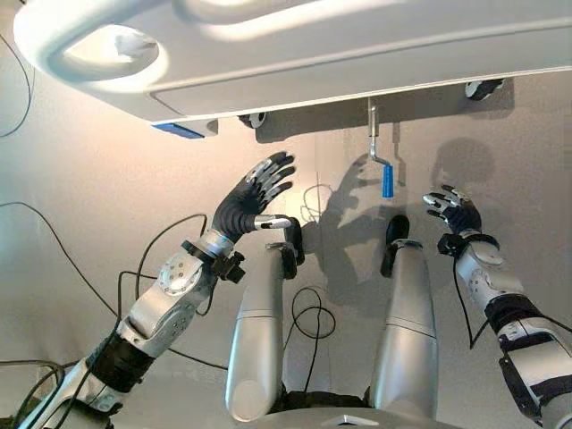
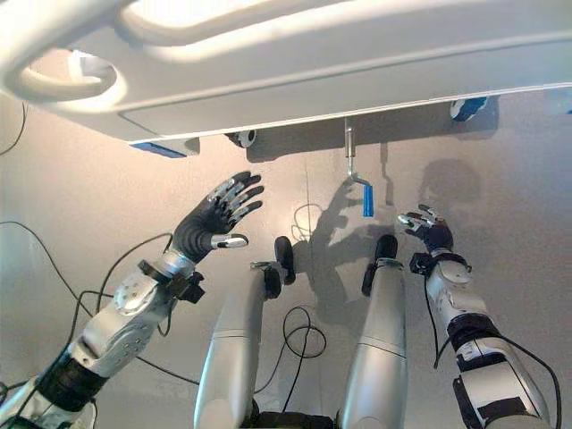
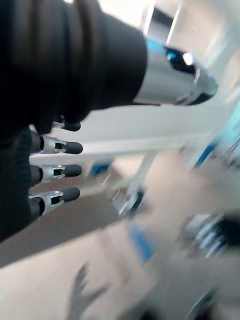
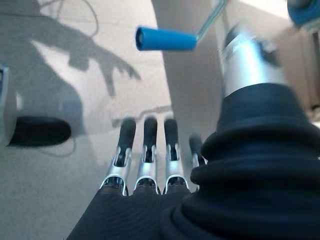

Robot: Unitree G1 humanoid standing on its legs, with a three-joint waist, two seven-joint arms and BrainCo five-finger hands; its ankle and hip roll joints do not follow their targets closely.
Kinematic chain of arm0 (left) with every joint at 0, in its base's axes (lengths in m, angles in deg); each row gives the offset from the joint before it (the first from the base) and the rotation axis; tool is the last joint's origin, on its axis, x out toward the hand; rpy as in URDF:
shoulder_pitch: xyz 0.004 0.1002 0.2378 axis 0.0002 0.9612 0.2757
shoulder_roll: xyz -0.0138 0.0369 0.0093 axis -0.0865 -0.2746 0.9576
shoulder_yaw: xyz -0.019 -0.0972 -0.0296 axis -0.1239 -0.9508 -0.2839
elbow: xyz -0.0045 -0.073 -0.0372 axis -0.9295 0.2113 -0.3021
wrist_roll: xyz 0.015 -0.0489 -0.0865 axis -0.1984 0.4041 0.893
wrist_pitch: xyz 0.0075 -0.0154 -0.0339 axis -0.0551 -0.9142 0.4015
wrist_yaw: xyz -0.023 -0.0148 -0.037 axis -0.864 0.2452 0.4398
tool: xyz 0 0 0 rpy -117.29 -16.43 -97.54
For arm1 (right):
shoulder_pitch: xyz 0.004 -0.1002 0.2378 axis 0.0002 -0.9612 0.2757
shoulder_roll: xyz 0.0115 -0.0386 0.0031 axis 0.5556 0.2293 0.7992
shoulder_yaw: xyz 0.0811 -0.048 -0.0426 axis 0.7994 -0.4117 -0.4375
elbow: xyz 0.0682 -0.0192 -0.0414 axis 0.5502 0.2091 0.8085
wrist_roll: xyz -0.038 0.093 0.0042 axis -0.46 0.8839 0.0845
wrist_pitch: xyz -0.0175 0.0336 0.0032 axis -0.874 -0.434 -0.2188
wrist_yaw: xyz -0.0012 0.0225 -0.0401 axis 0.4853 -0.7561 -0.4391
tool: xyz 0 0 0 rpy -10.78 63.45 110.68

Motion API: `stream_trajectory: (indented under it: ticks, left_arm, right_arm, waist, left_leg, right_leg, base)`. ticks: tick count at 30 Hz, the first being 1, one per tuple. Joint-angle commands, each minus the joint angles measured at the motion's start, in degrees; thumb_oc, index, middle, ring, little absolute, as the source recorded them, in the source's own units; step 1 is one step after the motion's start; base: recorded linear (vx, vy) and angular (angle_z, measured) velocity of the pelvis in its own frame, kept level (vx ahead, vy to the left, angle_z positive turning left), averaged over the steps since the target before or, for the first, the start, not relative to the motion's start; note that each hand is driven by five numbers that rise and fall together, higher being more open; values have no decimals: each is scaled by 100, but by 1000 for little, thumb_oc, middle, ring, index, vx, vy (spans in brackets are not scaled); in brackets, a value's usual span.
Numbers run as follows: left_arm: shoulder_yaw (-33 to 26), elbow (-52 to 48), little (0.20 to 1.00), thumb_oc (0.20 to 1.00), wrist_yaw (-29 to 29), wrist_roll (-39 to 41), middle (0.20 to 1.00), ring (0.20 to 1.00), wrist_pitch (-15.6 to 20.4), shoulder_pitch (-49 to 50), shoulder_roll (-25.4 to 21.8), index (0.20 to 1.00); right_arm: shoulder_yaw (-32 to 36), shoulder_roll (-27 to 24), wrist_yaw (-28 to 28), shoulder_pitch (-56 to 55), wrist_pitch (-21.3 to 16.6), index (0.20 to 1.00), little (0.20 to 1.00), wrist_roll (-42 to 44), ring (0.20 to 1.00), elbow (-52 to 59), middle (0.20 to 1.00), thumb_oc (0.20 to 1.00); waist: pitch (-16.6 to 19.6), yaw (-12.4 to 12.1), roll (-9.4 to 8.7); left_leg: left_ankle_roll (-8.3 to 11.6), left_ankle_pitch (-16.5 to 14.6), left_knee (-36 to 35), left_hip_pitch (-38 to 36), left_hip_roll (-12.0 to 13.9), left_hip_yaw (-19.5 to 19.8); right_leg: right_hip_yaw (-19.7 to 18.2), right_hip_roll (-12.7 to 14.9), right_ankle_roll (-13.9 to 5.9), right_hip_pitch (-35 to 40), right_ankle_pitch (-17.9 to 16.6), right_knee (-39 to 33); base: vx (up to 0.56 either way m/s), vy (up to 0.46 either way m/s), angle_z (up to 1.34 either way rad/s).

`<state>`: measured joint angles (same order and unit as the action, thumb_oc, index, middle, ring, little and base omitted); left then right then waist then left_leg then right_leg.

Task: Raise the hospital bed

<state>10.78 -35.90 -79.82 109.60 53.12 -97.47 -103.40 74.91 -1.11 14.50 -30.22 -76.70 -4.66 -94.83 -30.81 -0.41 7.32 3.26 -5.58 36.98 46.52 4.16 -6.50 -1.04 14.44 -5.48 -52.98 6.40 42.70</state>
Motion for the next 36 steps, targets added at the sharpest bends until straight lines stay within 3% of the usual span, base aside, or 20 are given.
stream_trajectory:
  ticks: [1, 4, 10, 12, 18, 20, 28, 36]
  left_arm:
    - [-82, 473, 1000, 1000, -211, -1214, 1000, 1000, 326, -148, 125, 1000]
    - [8, 1756, 1000, 1000, -349, -1874, 1000, 1000, 414, -184, 581, 1000]
    - [-594, 4175, 1000, 1000, -668, -2688, 1000, 1000, 259, 122, 1432, 1000]
    - [-772, 4782, 1000, 1000, -712, -2891, 1000, 1000, 164, 276, 1623, 1000]
    - [-1040, 5128, 1000, 1000, -665, -2976, 1000, 1000, 171, 767, 1806, 1000]
    - [-1249, 5352, 1000, 1000, -615, -2856, 1000, 1000, 173, 990, 1945, 1000]
    - [-1647, 5832, 1000, 1000, -761, -2857, 1000, 1000, 106, 1286, 2217, 1000]
    - [-1821, 6382, 1000, 1000, -1037, -2937, 1000, 1000, -16, 1214, 2431, 1000]
  right_arm:
    - [149, 10, 114, -35, -266, 1000, 1000, -313, 1000, -37, 1000, 1000]
    - [222, 97, 122, -209, -304, 1000, 1000, -484, 1000, -263, 1000, 1000]
    - [454, 294, 189, -971, -293, 1000, 1000, -1272, 1000, -664, 1000, 1000]
    - [578, 434, 157, -1195, -244, 1000, 1000, -1342, 1000, -1026, 1000, 1000]
    - [687, 647, 10, -1793, -128, 1000, 1000, -1597, 1000, -1390, 1000, 1000]
    - [681, 841, -137, -2105, -42, 1000, 1000, -1682, 1000, -1587, 1000, 1000]
    - [575, 1357, -134, -2632, 92, 1000, 1000, -2146, 1000, -1844, 1000, 1000]
    - [487, 1650, -59, -2707, 197, 1000, 1000, -2308, 1000, -2317, 1000, 1000]
  waist:
    - [101, 116, -54]
    - [101, 156, -116]
    - [102, 251, -284]
    - [322, 242, -326]
    - [852, 188, -407]
    - [1248, 147, -463]
    - [2207, 132, -629]
    - [2542, 33, -701]
  left_leg:
    - [-4, 803, -858, -350, -35, -44]
    - [-17, 749, -1013, -820, -34, -37]
    - [6, 656, -1358, -1957, -6, -12]
    - [19, 647, -1542, -2260, -2, -8]
    - [60, 651, -2049, -2989, -35, 48]
    - [89, 682, -2476, -3461, -62, 61]
    - [142, 804, -3579, -4573, -155, 79]
    - [142, 768, -3814, -5035, -136, 166]
  right_leg:
    - [148, 71, -107, 404, -479, -371]
    - [206, 44, -99, 850, -477, -587]
    - [377, 14, -107, 2082, -546, -1192]
    - [433, -11, -106, 2427, -593, -1451]
    - [641, -19, -128, 3257, -646, -2035]
    - [780, -53, -172, 3803, -719, -2550]
    - [1093, -157, -336, 5034, -906, -3749]
    - [1276, -183, -361, 5630, -818, -3942]
  base:
    - [-21, -16, -20]
    - [-19, -31, -6]
    - [1, -63, -8]
    - [39, -82, 3]
    - [61, -81, 2]
    - [83, -92, 5]
    - [105, -72, 7]
    - [58, -33, 12]
